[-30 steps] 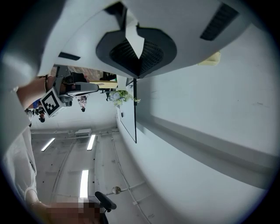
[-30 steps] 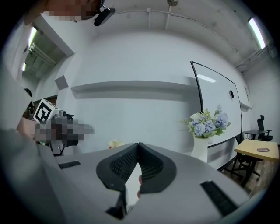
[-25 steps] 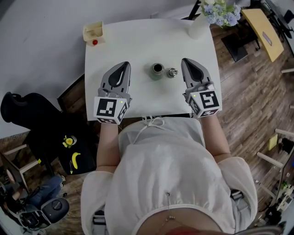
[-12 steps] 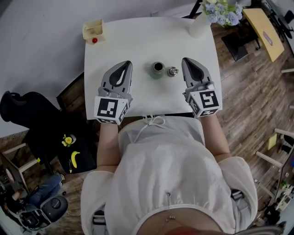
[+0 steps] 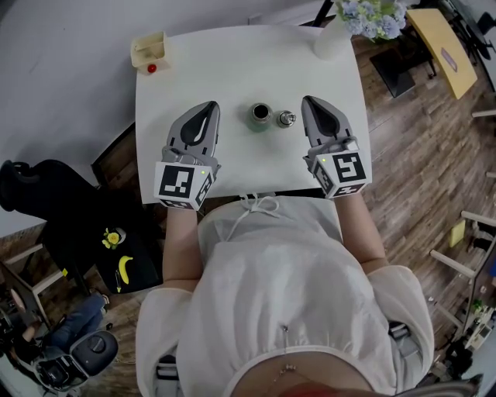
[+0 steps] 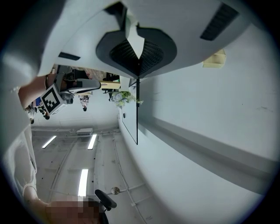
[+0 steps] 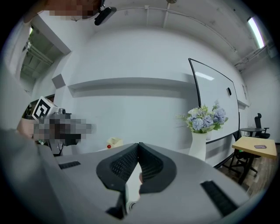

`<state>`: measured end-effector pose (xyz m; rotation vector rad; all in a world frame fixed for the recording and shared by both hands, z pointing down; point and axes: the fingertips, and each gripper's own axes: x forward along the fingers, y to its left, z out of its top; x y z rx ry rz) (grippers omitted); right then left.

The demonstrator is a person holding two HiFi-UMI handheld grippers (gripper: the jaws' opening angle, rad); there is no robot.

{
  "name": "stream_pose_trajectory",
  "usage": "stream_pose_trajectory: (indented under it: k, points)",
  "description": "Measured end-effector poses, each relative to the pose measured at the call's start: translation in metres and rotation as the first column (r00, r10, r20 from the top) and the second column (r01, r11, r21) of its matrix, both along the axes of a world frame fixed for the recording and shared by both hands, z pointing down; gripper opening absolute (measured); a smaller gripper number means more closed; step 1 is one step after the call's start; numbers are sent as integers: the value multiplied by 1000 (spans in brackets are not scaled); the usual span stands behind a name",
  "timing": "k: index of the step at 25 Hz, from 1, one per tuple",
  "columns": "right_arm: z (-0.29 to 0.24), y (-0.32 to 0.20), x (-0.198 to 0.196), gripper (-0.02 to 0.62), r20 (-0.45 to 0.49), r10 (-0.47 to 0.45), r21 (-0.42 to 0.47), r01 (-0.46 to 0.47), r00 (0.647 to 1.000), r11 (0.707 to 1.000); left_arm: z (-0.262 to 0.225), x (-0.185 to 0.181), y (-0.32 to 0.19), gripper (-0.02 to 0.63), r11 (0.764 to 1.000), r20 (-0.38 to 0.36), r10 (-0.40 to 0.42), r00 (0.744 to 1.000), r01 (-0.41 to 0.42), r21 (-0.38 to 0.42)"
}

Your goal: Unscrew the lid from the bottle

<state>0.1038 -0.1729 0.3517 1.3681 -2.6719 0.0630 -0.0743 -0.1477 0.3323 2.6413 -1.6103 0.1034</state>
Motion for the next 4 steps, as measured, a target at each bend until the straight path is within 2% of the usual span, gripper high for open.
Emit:
stream_pose_trajectory:
  k: [4]
  points:
    - [4,-1,5,-2,-9,-1,-1,1,1000,1000,6,5,-1,18,1000,5,8,1000,-8,-9]
